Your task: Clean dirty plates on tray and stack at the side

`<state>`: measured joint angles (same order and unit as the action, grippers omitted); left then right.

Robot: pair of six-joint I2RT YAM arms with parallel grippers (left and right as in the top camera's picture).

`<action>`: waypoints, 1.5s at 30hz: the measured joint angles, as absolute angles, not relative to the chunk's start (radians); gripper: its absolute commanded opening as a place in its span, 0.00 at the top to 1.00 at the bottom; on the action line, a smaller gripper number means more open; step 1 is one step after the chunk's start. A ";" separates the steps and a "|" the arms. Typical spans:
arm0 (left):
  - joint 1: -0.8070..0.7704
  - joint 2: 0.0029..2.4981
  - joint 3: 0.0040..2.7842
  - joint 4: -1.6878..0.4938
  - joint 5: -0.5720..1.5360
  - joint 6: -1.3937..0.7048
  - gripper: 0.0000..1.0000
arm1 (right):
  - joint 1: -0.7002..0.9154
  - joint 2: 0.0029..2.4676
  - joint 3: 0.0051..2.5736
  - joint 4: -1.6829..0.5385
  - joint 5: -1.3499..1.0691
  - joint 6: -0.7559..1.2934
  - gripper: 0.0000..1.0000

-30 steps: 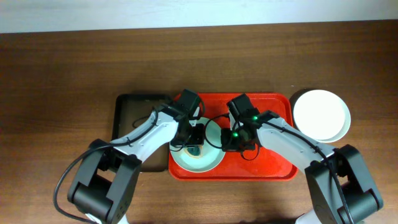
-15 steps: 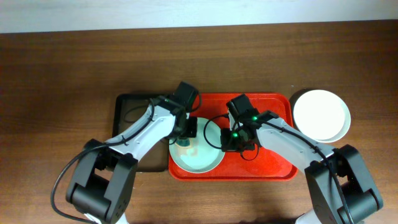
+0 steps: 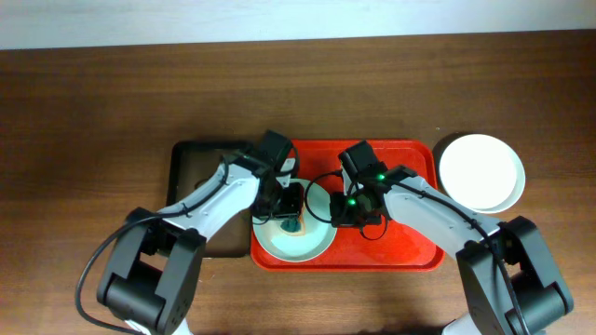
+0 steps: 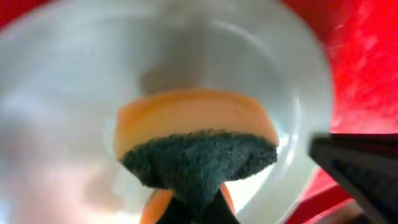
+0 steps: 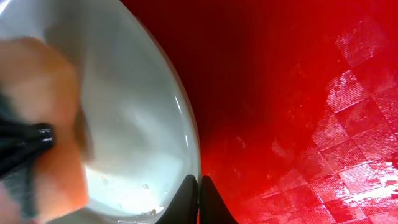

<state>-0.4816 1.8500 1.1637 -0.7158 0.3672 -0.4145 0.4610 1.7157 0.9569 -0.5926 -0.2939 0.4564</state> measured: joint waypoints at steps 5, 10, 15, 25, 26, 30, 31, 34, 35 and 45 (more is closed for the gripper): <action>-0.451 1.771 1.312 -0.869 0.256 -0.408 1.00 | 0.463 1.716 0.957 -0.593 -0.292 0.457 0.96; -0.389 1.664 1.385 -1.013 0.036 -0.408 1.00 | 0.463 1.716 0.957 -0.593 -0.291 0.456 0.96; -0.256 1.670 1.385 -1.095 -0.058 -0.408 1.00 | 0.463 1.716 0.957 -0.593 -0.292 0.456 0.95; -0.252 1.700 1.364 -1.080 0.134 -0.346 1.00 | 0.464 1.716 0.957 -0.589 -0.288 0.457 0.95; -0.270 1.700 1.364 -1.079 0.143 -0.343 1.00 | 0.464 1.716 0.957 -0.590 -0.288 0.457 0.95; -0.308 1.700 1.364 -1.077 0.094 -0.339 1.00 | 0.464 1.716 0.957 -0.590 -0.288 0.456 0.95; -0.296 1.700 1.364 -1.077 0.075 -0.339 1.00 | 0.464 1.716 0.957 -0.590 -0.288 0.456 0.95; -0.245 1.700 1.364 -1.082 0.047 -0.339 1.00 | 0.464 1.716 0.957 -0.590 -0.288 0.456 0.95; -0.223 1.702 1.364 -1.082 0.040 -0.339 1.00 | 0.464 1.716 0.957 -0.590 -0.288 0.456 0.95; -0.175 1.965 1.304 -1.012 -0.018 -0.340 1.00 | 0.464 1.716 0.957 -0.580 -0.285 0.456 0.95</action>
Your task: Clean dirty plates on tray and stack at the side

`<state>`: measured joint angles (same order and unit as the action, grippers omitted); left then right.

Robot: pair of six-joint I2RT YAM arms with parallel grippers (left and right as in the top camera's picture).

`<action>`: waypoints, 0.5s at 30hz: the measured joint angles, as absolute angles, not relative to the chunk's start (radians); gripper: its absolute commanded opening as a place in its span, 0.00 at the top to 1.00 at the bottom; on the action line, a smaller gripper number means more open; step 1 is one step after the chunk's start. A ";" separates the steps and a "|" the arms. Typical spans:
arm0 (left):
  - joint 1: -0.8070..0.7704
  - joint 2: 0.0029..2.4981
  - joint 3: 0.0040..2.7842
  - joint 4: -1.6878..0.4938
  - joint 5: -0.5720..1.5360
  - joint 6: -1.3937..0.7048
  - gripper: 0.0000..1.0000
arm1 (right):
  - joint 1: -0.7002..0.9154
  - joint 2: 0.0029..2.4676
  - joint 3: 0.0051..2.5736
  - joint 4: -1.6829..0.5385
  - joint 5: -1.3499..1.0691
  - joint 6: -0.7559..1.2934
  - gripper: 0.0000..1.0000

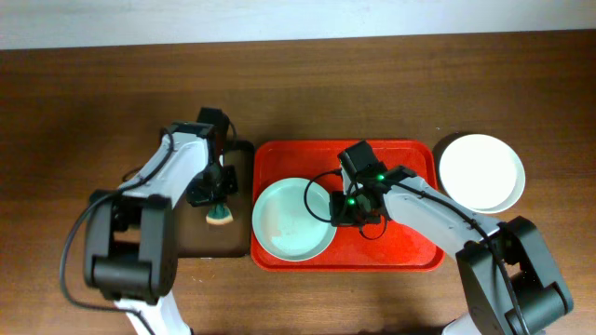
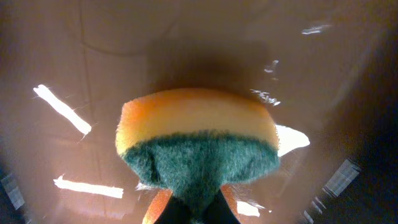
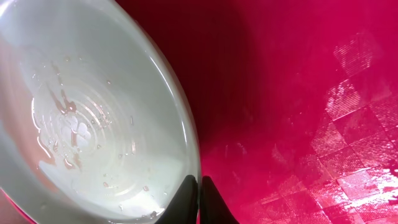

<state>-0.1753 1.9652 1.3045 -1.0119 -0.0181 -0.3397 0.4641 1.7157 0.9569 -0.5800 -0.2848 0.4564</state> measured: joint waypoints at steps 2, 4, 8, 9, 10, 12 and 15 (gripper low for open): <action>-0.175 1.996 1.306 -1.008 -0.020 -0.339 1.00 | 0.464 1.716 0.957 -0.578 -0.284 0.456 0.95; -0.175 1.996 1.307 -1.010 -0.020 -0.340 1.00 | 0.464 1.716 0.957 -0.577 -0.285 0.456 0.95; -0.175 1.989 1.332 -1.045 -0.020 -0.339 1.00 | 0.464 1.716 0.957 -0.575 -0.284 0.456 0.95; -0.175 1.974 1.343 -1.059 -0.020 -0.339 1.00 | 0.464 1.716 0.957 -0.575 -0.285 0.457 0.95; -0.175 1.956 1.349 -1.065 -0.020 -0.339 1.00 | 0.464 1.716 0.957 -0.575 -0.285 0.456 0.95; -0.181 1.874 1.372 -1.070 -0.020 -0.340 1.00 | 0.464 1.716 0.957 -0.574 -0.285 0.456 0.95; -0.232 1.730 1.405 -1.075 -0.028 -0.340 1.00 | 0.464 1.716 0.957 -0.574 -0.284 0.457 0.95</action>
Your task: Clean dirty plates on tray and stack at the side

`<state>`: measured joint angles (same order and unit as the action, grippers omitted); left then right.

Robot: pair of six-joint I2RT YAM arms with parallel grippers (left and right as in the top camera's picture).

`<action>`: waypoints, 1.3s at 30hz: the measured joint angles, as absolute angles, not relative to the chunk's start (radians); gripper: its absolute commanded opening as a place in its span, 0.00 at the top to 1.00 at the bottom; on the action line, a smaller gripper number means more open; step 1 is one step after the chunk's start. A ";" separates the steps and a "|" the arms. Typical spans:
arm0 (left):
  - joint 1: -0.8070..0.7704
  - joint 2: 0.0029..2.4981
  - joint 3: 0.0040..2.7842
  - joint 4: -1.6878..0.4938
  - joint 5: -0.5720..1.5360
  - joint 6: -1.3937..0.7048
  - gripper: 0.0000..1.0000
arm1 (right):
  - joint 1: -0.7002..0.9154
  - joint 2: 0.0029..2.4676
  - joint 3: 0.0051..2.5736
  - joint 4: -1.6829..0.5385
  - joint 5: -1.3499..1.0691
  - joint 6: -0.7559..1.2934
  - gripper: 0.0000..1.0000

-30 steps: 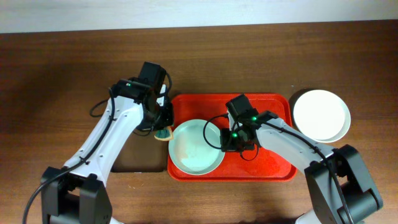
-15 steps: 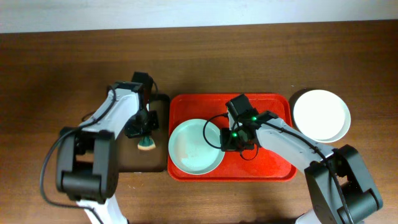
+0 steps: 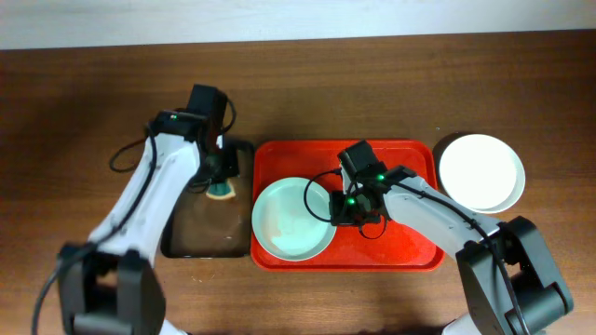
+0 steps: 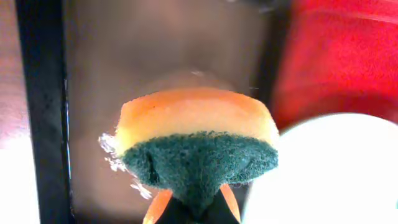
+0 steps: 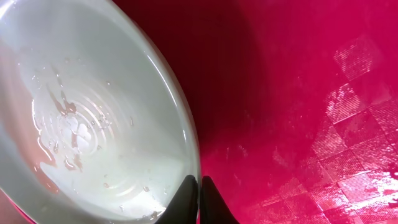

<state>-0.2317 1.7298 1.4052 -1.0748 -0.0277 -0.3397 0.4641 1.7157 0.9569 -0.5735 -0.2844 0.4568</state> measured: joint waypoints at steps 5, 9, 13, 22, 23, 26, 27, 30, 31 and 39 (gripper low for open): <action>-0.369 1.704 1.406 -1.089 -0.022 -0.353 1.00 | 0.464 1.716 0.957 -0.570 -0.285 0.456 0.95; -0.485 1.739 1.398 -1.073 -0.019 -0.390 1.00 | 0.464 1.716 0.957 -0.570 -0.284 0.456 0.95; -0.593 1.805 1.398 -1.044 -0.014 -0.417 1.00 | 0.464 1.716 0.957 -0.570 -0.284 0.457 0.95; -0.661 2.029 1.397 -0.952 0.013 -0.439 1.00 | 0.464 1.716 0.955 -0.571 -0.276 0.461 0.95; -0.662 2.039 1.402 -0.953 0.014 -0.439 1.00 | 0.464 1.716 0.953 -0.571 -0.276 0.461 0.95; -0.662 2.045 1.407 -0.957 0.019 -0.439 1.00 | 0.464 1.716 0.953 -0.571 -0.276 0.464 0.95; -0.662 2.046 1.409 -0.959 0.019 -0.439 1.00 | 0.464 1.716 0.953 -0.571 -0.276 0.464 0.95; -0.662 2.046 1.411 -0.964 0.019 -0.439 1.00 | 0.464 1.716 0.952 -0.570 -0.276 0.464 0.94; -0.662 2.046 1.411 -0.965 0.020 -0.439 1.00 | 0.464 1.716 0.952 -0.570 -0.276 0.464 0.92; -0.601 1.827 1.385 -0.983 0.053 -0.443 1.00 | 0.465 1.716 0.952 -0.567 -0.281 0.463 0.78</action>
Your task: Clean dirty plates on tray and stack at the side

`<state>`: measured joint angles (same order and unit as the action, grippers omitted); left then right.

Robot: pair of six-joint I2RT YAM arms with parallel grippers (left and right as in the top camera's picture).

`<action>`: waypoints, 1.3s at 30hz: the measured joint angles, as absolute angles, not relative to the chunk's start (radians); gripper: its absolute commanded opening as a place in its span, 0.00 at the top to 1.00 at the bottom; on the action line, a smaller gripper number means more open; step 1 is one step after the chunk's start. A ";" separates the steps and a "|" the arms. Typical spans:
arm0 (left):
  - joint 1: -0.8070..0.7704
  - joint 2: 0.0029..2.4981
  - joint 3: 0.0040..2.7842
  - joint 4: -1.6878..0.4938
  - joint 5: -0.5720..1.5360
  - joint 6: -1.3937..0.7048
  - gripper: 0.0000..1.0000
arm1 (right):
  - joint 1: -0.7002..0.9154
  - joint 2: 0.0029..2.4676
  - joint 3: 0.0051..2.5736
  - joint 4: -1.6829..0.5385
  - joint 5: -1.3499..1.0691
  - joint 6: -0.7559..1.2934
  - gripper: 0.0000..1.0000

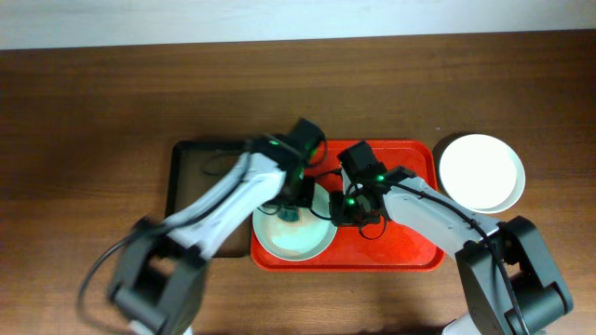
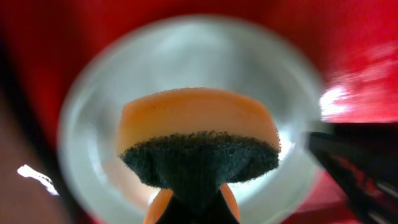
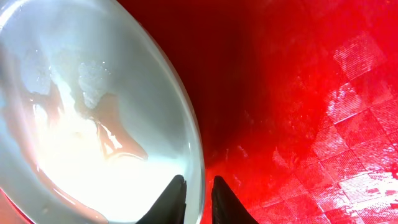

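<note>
A pale, wet plate [image 1: 296, 238] lies at the left end of the red tray [image 1: 400, 247]. My left gripper [image 1: 291, 213] hangs over it, shut on an orange sponge with a dark green scouring face [image 2: 196, 134]; in the left wrist view the plate [image 2: 186, 59] fills the background. My right gripper [image 3: 196, 194] is at the plate's right rim, its fingers slightly parted with the rim [image 3: 194, 155] between them. Brownish smears and foam show inside the plate [image 3: 87, 124].
A black tray [image 1: 197, 181] holding brownish water sits left of the red tray. A stack of white plates [image 1: 481, 172] stands on the table right of the red tray. Brown tabletop surrounds both trays.
My left gripper has moved with the sponge from over the black tray to over the plate. My right gripper's fingers, then together at the rim, are now apart around it.
First the sponge was down in the plate with my right gripper shut at the rim. Then the left gripper held the sponge over the black tray's water, in two spots. Now the sponge is over the plate again and the right fingers have parted.
</note>
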<state>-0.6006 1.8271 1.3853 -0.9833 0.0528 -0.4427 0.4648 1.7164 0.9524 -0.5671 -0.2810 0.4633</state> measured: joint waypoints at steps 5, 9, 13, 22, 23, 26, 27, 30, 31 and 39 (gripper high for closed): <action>-0.502 1.591 1.386 -1.032 0.057 -0.443 0.97 | 0.466 1.716 0.952 -0.567 -0.282 0.456 0.50; -0.342 1.546 1.386 -1.093 0.050 -0.438 0.95 | 0.467 1.716 0.952 -0.566 -0.287 0.460 0.42; -0.142 1.549 1.386 -1.137 0.023 -0.418 0.95 | 0.467 1.716 0.952 -0.563 -0.289 0.460 0.49; -0.028 1.721 1.265 -1.051 -0.055 -0.404 1.00 | 0.466 1.716 0.952 -0.566 -0.281 0.460 0.96; -0.028 1.751 1.228 -1.015 -0.056 -0.401 1.00 | 0.466 1.716 0.952 -0.566 -0.281 0.460 0.96; -0.028 1.831 1.141 -0.948 -0.040 -0.375 1.00 | 0.466 1.716 0.952 -0.566 -0.281 0.460 0.96; -0.028 1.850 1.129 -0.939 -0.025 -0.360 1.00 | 0.466 1.716 0.952 -0.566 -0.281 0.460 0.95; -0.025 1.861 1.132 -0.935 0.008 -0.315 0.63 | 0.466 1.716 0.952 -0.566 -0.281 0.459 0.54; -0.024 1.861 1.135 -0.939 0.015 -0.304 0.62 | 0.467 1.716 0.952 -0.563 -0.283 0.460 0.32; -0.025 1.755 1.509 -1.250 0.091 -0.271 0.43 | 0.467 1.716 0.952 -0.567 -0.289 0.462 0.33</action>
<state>-0.0250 1.7554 1.5089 -1.2499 0.0910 -0.2707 0.4675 1.7164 0.9520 -0.5674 -0.2890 0.4618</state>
